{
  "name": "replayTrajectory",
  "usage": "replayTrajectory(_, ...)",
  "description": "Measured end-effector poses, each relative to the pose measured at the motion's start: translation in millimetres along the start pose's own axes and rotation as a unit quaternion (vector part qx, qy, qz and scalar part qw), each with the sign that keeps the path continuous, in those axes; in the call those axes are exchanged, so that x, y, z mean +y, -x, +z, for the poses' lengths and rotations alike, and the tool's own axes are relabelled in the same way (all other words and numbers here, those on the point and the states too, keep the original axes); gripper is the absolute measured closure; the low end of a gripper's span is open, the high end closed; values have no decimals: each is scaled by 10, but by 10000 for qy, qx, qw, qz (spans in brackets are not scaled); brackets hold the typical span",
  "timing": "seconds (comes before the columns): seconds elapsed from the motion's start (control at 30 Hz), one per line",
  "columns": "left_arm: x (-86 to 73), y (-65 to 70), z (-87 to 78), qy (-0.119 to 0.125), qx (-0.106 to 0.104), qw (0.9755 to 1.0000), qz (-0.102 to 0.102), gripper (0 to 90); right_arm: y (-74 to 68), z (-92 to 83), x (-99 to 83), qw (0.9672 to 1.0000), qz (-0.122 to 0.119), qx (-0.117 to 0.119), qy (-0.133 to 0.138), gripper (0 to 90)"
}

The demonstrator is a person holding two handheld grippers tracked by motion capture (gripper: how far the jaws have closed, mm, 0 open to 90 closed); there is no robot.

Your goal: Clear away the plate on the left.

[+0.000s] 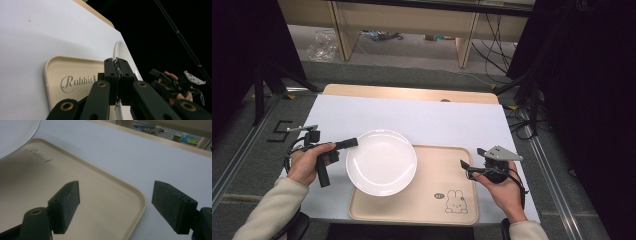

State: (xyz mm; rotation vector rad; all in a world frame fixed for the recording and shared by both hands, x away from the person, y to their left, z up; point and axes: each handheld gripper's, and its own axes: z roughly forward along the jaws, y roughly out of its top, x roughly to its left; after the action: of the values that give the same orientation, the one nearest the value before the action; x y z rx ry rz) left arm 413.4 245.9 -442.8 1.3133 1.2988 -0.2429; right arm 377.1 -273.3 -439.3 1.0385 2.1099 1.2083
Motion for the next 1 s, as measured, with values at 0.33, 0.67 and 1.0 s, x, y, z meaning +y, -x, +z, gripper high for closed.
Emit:
replayTrajectory(0.33,-34,40,106,-155,-18,9999,-6,872,1,-1,0,10000,6,3,-1,232)
replayTrajectory(0.67,-63,79,226,-265,-19,9996,1,872,2,-2,0,10000,0,-2,7,233)
replayTrajectory(1.0,-90,132,353,-370,-78,9993,-45,872,1,-3,0,10000,-1,-4,15,232)
